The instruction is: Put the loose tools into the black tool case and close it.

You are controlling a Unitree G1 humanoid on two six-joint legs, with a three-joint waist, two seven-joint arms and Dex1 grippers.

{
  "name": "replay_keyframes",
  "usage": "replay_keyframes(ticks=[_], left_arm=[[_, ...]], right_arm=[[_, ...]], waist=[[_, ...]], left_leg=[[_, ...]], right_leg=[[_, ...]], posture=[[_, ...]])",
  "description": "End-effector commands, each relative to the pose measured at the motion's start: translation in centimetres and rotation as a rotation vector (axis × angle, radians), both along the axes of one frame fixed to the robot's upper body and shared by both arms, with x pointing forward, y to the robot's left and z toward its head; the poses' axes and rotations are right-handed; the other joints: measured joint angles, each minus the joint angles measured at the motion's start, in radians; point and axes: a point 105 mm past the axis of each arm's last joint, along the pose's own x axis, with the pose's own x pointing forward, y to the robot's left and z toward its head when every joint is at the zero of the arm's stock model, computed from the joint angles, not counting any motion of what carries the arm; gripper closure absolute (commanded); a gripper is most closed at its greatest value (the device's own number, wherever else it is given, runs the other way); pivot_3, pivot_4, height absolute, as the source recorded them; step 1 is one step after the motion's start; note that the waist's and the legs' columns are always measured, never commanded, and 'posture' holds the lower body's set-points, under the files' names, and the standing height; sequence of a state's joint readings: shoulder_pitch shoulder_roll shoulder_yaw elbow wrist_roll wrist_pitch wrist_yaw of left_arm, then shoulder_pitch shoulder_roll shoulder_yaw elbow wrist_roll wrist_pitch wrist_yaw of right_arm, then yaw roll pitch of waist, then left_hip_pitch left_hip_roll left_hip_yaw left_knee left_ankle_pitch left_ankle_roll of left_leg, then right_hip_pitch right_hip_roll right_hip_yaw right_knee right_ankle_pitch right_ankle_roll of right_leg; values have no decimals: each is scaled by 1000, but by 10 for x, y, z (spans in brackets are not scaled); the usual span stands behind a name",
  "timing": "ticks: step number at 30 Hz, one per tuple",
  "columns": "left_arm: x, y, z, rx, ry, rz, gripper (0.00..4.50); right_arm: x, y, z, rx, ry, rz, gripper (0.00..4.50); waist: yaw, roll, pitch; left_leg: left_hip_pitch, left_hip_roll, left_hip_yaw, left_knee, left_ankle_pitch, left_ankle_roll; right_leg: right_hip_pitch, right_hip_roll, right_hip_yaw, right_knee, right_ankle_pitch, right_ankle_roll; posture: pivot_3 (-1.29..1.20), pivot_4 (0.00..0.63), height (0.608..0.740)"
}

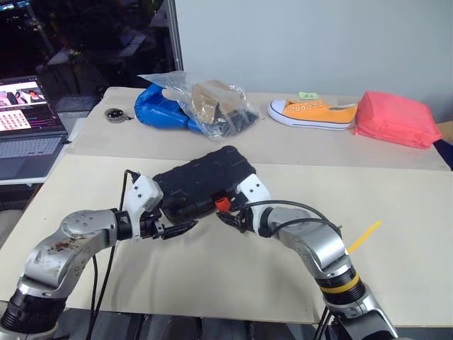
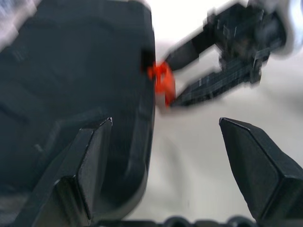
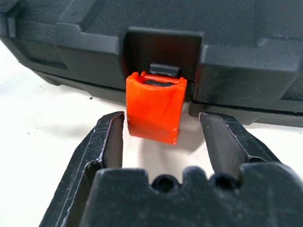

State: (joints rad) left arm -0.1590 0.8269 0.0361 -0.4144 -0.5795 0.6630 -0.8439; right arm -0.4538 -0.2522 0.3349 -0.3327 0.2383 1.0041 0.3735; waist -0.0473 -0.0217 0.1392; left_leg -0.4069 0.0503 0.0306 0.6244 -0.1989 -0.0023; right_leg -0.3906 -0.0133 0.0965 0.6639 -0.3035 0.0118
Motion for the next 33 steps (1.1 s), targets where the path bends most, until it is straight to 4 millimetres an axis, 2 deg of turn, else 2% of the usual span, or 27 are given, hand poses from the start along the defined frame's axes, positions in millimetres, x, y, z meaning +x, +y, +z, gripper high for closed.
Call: replay_keyframes(ticks=[1, 6, 7, 8, 11, 12, 23, 33], left_arm=[[0, 2, -2, 48, -2, -34, 628], [3, 3, -5, 65, 3, -43, 628], [3, 3, -4, 66, 2, -46, 628], [4, 2, -4, 66, 1, -48, 628], [5, 2, -4, 69, 2, -52, 628], [5, 2, -4, 70, 3, -53, 628], [5, -1, -7, 72, 18, -56, 628], [4, -6, -11, 64, 27, -59, 628]], right_arm=[[1, 3, 15, 17, -45, 0, 1553], [0, 3, 12, 7, -37, -19, 1553], [0, 3, 12, 8, -36, -25, 2056], [0, 3, 12, 10, -36, -29, 2175], [1, 4, 13, 19, -38, -40, 3174], [1, 5, 13, 22, -40, -42, 3257], [2, 11, 26, 49, -99, -47, 3260], [15, 23, 19, 12, -103, -56, 3260]], waist=[[0, 0, 0], [0, 0, 0], [0, 0, 0], [0, 0, 0], [0, 0, 0], [0, 0, 0], [0, 0, 0], [-10, 0, 0]], left_leg=[[0, 0, 0, 0, 0, 0], [1, 0, 0, 0, 0, 0], [1, 0, 0, 1, 0, 0], [1, 0, 0, 1, 0, 0], [1, 0, 0, 1, 0, 0], [1, 0, 0, 1, 0, 0], [1, 0, 0, 1, 0, 0], [2, 0, 0, 1, 0, 0]], right_leg=[[0, 0, 0, 0, 0, 0], [1, 0, 0, 1, 0, 0], [1, 0, 0, 1, 0, 0], [1, 0, 0, 1, 0, 0], [1, 0, 0, 1, 0, 0], [1, 0, 0, 1, 0, 0], [1, 0, 0, 1, 0, 0], [1, 1, 0, 1, 0, 0]], posture=[[0, 150, 740], [0, 150, 740], [0, 150, 740], [0, 150, 740], [0, 150, 740], [0, 150, 740], [0, 150, 740], [0, 150, 740]])
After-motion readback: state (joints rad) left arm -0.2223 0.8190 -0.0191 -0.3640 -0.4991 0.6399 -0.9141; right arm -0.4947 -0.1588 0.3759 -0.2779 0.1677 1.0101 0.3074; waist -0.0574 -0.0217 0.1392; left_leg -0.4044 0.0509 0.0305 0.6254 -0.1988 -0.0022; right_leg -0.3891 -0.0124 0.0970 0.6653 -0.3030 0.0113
